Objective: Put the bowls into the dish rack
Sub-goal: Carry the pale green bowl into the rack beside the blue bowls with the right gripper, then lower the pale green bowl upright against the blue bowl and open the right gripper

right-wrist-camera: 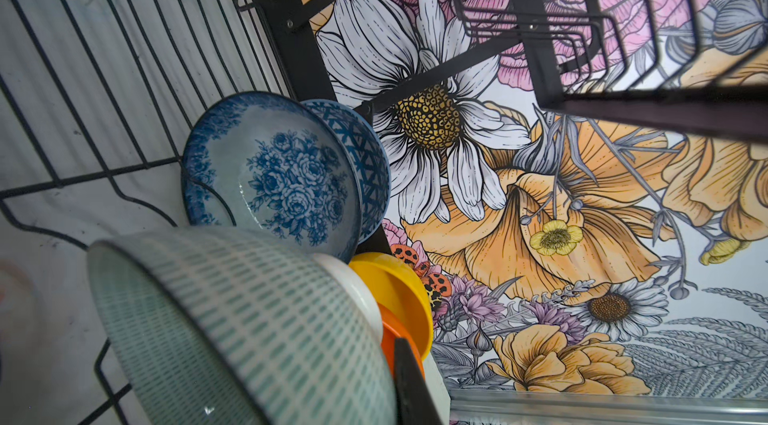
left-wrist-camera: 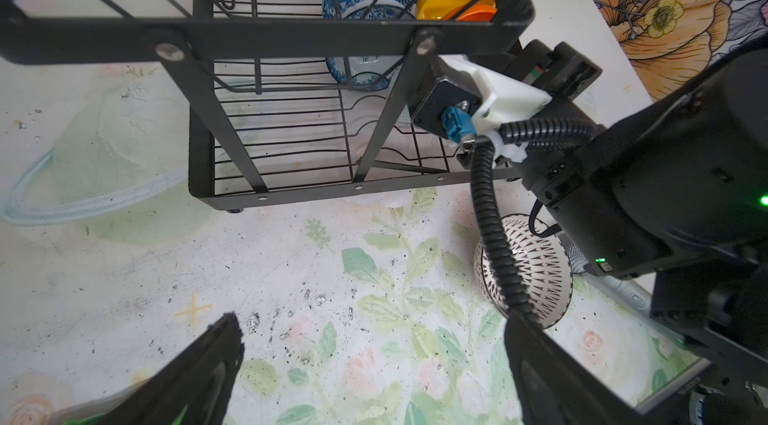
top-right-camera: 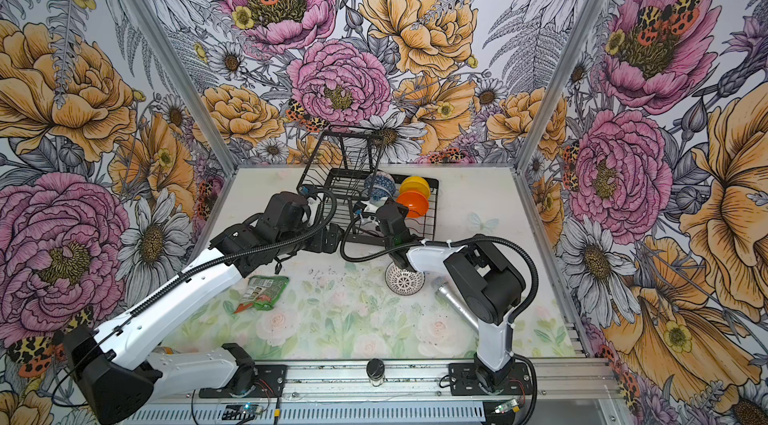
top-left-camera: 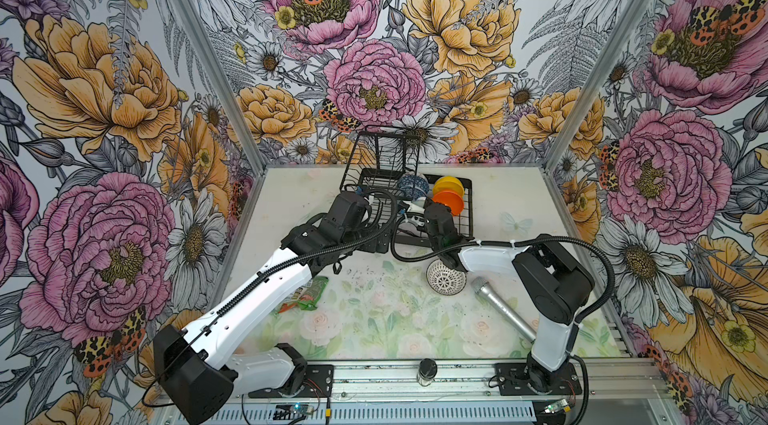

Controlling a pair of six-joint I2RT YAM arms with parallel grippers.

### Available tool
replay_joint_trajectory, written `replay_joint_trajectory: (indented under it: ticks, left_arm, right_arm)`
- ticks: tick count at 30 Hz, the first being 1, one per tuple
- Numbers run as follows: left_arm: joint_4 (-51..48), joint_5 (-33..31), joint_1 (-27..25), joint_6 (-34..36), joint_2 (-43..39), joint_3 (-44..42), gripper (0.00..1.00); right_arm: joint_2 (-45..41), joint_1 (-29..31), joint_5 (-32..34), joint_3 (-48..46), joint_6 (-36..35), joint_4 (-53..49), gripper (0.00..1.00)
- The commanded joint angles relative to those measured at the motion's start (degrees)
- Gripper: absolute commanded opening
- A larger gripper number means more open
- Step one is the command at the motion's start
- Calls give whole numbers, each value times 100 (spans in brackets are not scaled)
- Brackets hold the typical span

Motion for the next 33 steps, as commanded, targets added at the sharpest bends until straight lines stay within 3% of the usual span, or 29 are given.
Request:
replay_joint_trajectory:
  ticks: [1,33]
  left_arm:
    - [53,38,5,-86,-39,30,99]
    - [57,-22,25,-132,374,207,99]
  right_arm:
    - [112,-31,-94,298,101,483,0]
    - [914,-407,-1324,633,902,774,0]
